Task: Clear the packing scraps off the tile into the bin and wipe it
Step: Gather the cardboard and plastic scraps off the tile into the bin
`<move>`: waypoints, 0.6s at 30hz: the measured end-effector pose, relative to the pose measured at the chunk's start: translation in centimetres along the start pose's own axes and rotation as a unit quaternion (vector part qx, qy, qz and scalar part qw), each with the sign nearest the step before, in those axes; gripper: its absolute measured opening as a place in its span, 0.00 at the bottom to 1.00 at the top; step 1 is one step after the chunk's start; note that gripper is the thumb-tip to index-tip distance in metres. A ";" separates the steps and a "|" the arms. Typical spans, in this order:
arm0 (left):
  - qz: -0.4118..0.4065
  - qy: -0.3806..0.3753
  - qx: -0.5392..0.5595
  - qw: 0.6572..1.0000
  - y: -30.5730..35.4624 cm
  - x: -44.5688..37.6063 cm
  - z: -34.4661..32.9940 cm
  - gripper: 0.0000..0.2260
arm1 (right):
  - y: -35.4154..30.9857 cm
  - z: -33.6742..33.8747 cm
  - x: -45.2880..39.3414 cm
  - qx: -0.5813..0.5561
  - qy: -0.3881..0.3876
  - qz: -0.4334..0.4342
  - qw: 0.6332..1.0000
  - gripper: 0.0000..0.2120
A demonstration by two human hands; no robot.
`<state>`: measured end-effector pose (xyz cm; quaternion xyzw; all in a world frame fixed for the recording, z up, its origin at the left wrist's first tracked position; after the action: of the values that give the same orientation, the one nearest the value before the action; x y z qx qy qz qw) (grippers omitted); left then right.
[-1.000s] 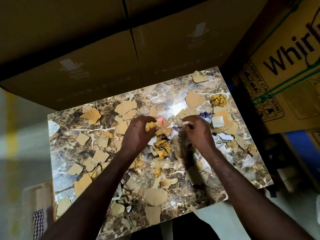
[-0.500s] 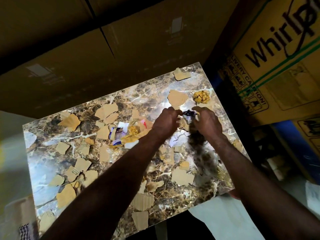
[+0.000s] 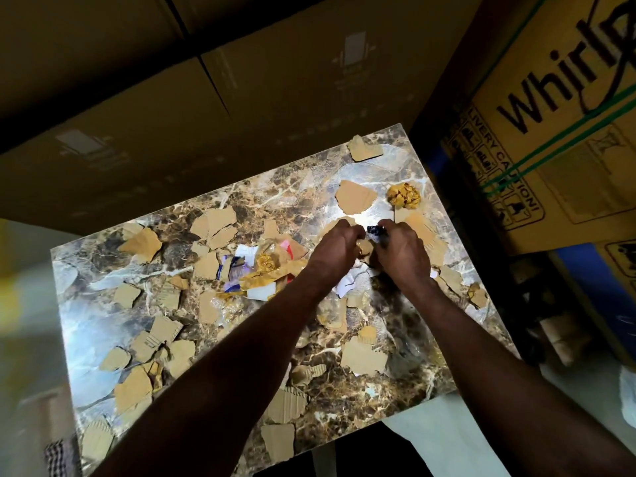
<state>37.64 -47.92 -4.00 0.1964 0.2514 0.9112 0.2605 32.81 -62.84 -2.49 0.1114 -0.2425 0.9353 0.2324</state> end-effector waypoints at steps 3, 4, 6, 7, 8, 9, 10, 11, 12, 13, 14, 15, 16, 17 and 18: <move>0.007 0.026 0.054 0.998 0.1 0.1 1.8 0.13 | -0.7 0.9 0.6 -0.022 0.016 0.011 1.000 0.16; 0.008 0.037 0.074 0.997 0.3 0.4 2.7 0.13 | -1.1 1.3 1.0 -0.032 0.022 0.013 0.999 0.17; -0.001 0.052 0.099 0.994 0.6 1.2 4.5 0.14 | -1.9 2.1 1.8 -0.051 0.024 0.006 0.998 0.19; -0.008 0.056 0.103 0.993 0.8 1.7 5.6 0.14 | -2.4 2.6 2.2 -0.066 0.021 0.001 0.998 0.20; -0.014 0.058 0.101 0.993 0.9 2.5 6.8 0.13 | -3.0 2.9 2.6 -0.086 0.019 -0.002 0.996 0.22; -0.020 0.059 0.095 0.994 0.9 3.4 8.0 0.13 | -3.6 3.3 3.2 -0.112 0.016 -0.002 0.994 0.23; -0.026 0.062 0.087 0.994 0.8 4.5 9.1 0.13 | -4.4 3.7 4.1 -0.138 0.010 0.002 0.990 0.23; -0.029 0.064 0.081 0.994 0.5 5.8 10.1 0.13 | -5.3 3.9 5.0 -0.159 0.005 0.011 0.987 0.23; -0.026 0.065 0.076 0.995 0.1 7.1 11.0 0.13 | -6.1 4.0 5.9 -0.171 -0.002 0.024 0.985 0.24; -0.019 0.063 0.070 0.995 -0.6 8.5 11.8 0.13 | -7.0 3.8 6.8 -0.180 -0.011 0.036 0.983 0.24; -0.011 0.062 0.062 0.996 -1.3 9.9 12.5 0.13 | -7.7 3.3 7.6 -0.186 -0.023 0.041 0.981 0.25; -0.002 0.062 0.053 0.997 -2.2 11.3 13.0 0.14 | -8.5 2.6 8.3 -0.190 -0.034 0.044 0.980 0.25; 0.008 0.063 0.044 0.997 -3.2 12.5 13.4 0.14 | -9.2 1.6 8.9 -0.189 -0.045 0.045 0.980 0.26; 0.017 0.065 0.035 0.997 -4.2 13.5 13.6 0.14 | -9.7 0.7 9.5 -0.183 -0.055 0.046 0.981 0.26; 0.027 0.065 0.026 0.997 -5.0 14.5 13.7 0.15 | -10.3 -0.4 10.0 -0.177 -0.062 0.049 0.981 0.25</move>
<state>34.84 -31.07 7.41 0.1505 0.2858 0.9219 0.2142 29.12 -50.87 4.46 0.1148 -0.4230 0.8791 0.1871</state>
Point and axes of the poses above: each hand's wrist, its own x-axis away from the middle knuckle, its own z-axis out of the back of the hand, y = z × x, the point moved 1 cm from there along -x, towards the middle knuckle, and after that the axes turned 4 degrees about -z, right-handed, at the moved point
